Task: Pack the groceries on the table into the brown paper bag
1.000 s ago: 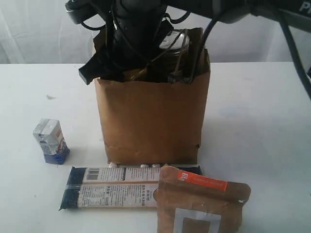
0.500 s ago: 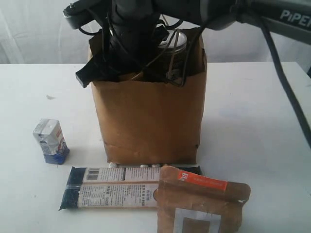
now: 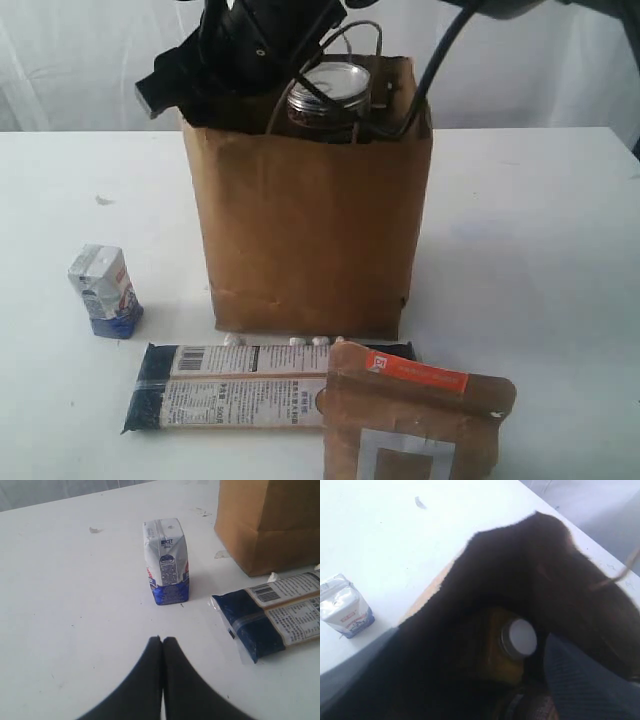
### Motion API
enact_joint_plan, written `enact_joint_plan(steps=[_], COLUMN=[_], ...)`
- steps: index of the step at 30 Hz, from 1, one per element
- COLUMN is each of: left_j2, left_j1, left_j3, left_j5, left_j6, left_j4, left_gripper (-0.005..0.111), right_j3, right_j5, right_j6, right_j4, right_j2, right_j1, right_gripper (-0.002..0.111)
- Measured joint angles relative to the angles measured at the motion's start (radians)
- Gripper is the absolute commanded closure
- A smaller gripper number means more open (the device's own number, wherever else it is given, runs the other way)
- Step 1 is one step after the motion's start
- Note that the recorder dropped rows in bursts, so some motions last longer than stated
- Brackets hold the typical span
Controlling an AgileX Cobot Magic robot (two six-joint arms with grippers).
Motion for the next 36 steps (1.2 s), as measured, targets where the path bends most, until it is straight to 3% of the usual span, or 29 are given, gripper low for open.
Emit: enact_joint_plan(steps=[13, 31, 36], left_j2=[0.000, 0.000, 0.000], left_j1=[0.000, 0.000, 0.000], left_j3=[0.000, 0.000, 0.000], left_j5=[0.000, 0.000, 0.000], left_j6=[0.000, 0.000, 0.000], left_j4=[0.000, 0.000, 0.000], left_gripper=[0.107, 0.107, 0.107], right_j3=[-0.002, -0.002, -0.002], right_j5=[0.026, -0.034, -0.036], right_j6=[0.002, -0.015, -0.058], right_j4=[0.002, 0.029, 0.038], right_j2=[-0.014, -0.205, -0.241], right_j1=[0.000, 0.001, 0.041], right_gripper=[0.040, 0.049, 0.049])
